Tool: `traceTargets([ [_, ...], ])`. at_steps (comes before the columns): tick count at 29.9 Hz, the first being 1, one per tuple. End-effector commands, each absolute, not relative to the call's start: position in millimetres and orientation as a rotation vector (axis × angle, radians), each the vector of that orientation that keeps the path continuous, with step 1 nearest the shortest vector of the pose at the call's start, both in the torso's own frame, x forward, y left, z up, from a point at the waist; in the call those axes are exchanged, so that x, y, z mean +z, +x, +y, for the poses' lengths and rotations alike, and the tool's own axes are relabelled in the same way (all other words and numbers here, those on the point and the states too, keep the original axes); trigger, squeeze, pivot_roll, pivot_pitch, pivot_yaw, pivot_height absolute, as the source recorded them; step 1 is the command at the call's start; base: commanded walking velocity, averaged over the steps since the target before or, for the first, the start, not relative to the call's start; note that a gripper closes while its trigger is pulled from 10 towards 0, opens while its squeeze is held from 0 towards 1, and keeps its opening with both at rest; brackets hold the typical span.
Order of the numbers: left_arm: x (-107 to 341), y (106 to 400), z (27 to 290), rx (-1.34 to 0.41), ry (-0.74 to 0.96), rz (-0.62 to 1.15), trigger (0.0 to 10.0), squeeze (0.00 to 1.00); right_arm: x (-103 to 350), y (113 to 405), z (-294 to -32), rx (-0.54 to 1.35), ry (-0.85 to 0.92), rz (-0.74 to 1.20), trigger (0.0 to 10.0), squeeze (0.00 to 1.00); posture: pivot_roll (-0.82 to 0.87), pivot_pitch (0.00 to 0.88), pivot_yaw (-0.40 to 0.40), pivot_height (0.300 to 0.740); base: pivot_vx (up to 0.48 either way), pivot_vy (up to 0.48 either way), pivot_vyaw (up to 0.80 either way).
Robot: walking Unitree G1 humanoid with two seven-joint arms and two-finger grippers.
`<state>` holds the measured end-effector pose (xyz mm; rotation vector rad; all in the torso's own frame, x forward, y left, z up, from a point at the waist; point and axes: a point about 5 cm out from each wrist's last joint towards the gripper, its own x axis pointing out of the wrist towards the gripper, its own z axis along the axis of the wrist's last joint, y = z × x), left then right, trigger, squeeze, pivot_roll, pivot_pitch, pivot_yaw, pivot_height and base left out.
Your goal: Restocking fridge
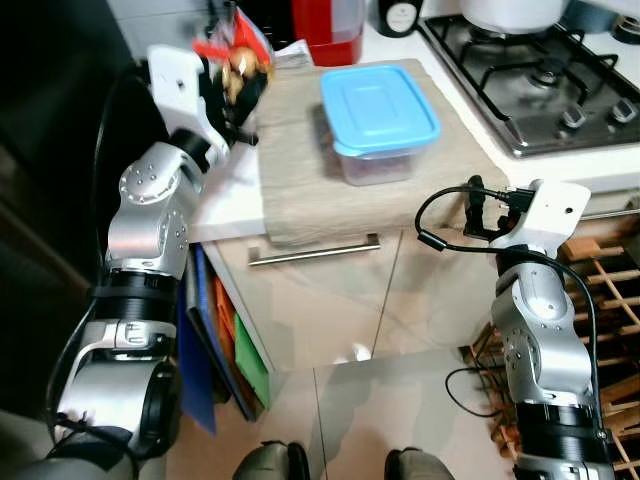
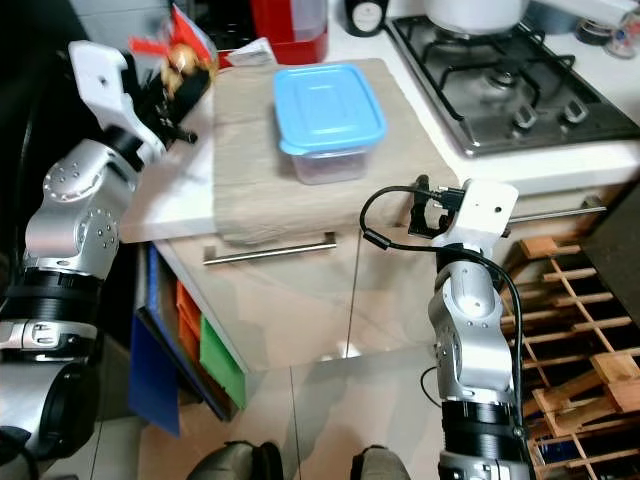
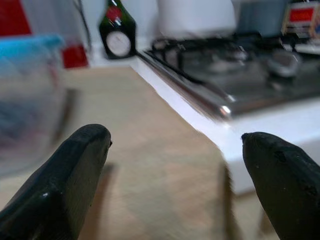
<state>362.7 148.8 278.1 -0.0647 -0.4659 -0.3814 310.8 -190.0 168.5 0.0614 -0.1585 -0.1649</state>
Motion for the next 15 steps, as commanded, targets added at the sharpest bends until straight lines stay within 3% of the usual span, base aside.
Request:
traceTargets([
  [1, 281.1, 350.0, 130.3, -0.403, -0.005, -0.523, 3.6, 0.0, 172.3, 313.9, -187.6, -0.147, 0.055, -0.184, 10.0, 0.0, -0.15, 0.0, 0.068, 0.74, 0.0, 0.0, 0.0],
  [2, 281.1, 350.0, 130.3, -0.403, -0.005, -0.523, 3.6, 0.0, 172.3, 313.9, -187.6, -0.147, 0.055, -0.184, 10.0, 0.0, -0.15, 0.0, 0.068, 0.74, 0.0, 0.0, 0.0],
  [3, 278.3, 349.0, 127.1, -0.406, -0.003, -0.516, 5.5, 0.0, 172.1, 314.4, -187.5, -0.147, 0.056, -0.184, 10.0, 0.0, -0.15, 0.0, 0.069, 0.74, 0.0, 0.0, 0.0],
  [4, 272.1, 347.4, 123.7, -0.405, -0.028, -0.496, 10.0, 0.0, 171.1, 314.5, -186.8, -0.145, 0.057, -0.185, 10.0, 0.0, -0.15, 0.0, 0.069, 0.74, 0.0, 0.0, 0.0],
  [15, 253.9, 348.8, 117.6, -0.326, 0.01, -0.43, 10.0, 0.0, 168.7, 313.9, -181.9, -0.14, 0.075, -0.194, 10.0, 0.0, -0.15, 0.0, 0.08, 0.74, 0.0, 0.0, 0.0],
])
